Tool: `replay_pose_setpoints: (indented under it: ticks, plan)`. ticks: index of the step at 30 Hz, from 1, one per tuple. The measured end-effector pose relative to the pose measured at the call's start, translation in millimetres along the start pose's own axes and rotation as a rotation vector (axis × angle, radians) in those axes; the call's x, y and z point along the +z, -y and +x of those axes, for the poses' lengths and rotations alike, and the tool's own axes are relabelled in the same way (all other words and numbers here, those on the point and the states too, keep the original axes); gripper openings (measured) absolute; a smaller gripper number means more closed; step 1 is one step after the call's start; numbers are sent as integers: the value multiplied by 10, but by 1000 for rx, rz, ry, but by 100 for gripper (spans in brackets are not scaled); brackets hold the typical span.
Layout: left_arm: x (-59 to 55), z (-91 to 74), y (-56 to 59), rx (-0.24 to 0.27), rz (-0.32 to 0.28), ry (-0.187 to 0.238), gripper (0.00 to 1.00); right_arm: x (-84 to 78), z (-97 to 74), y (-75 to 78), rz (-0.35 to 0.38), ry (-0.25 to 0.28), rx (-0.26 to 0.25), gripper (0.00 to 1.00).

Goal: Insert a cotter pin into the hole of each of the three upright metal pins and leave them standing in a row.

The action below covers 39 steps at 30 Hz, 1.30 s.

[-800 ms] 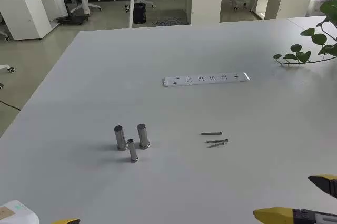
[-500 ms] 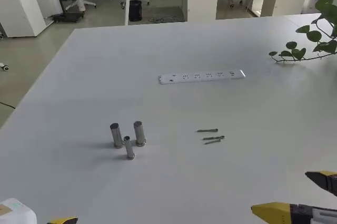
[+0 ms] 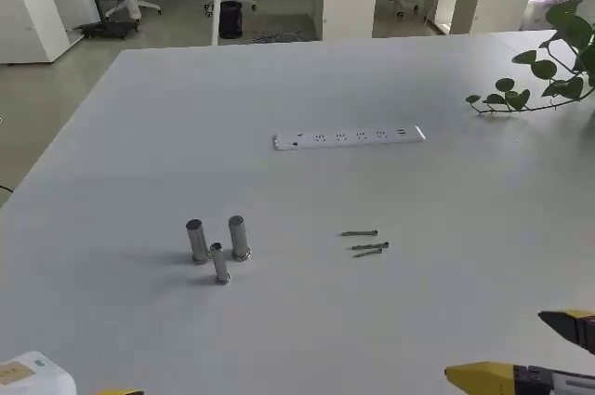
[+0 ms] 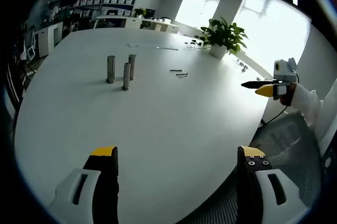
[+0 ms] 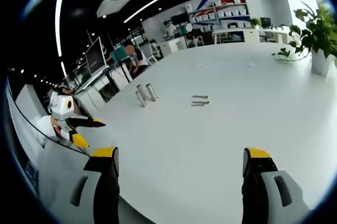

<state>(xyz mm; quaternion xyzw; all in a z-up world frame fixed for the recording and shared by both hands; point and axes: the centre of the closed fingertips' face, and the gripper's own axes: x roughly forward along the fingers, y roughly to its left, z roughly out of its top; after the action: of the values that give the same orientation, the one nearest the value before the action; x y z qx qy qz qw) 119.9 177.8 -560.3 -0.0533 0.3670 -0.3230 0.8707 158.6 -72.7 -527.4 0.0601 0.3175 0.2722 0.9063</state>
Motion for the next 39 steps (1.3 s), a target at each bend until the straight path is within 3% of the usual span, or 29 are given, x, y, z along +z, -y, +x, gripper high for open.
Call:
replay_pose_setpoints:
  ticks: [3, 12, 30, 39]
  plan:
    - [56, -4, 38, -19, 32, 18, 94, -25, 5, -8, 0, -9, 1, 96]
    - [161, 17, 75, -43, 49, 31, 93, -55, 23, -5, 4, -18, 3, 96]
    - [190, -32, -39, -20, 29, 44, 93, -41, 22, 0, 7, -14, -1, 96]
    - [187, -46, -86, -13, 28, 31, 93, -48, 35, -6, 7, -20, 1, 95]
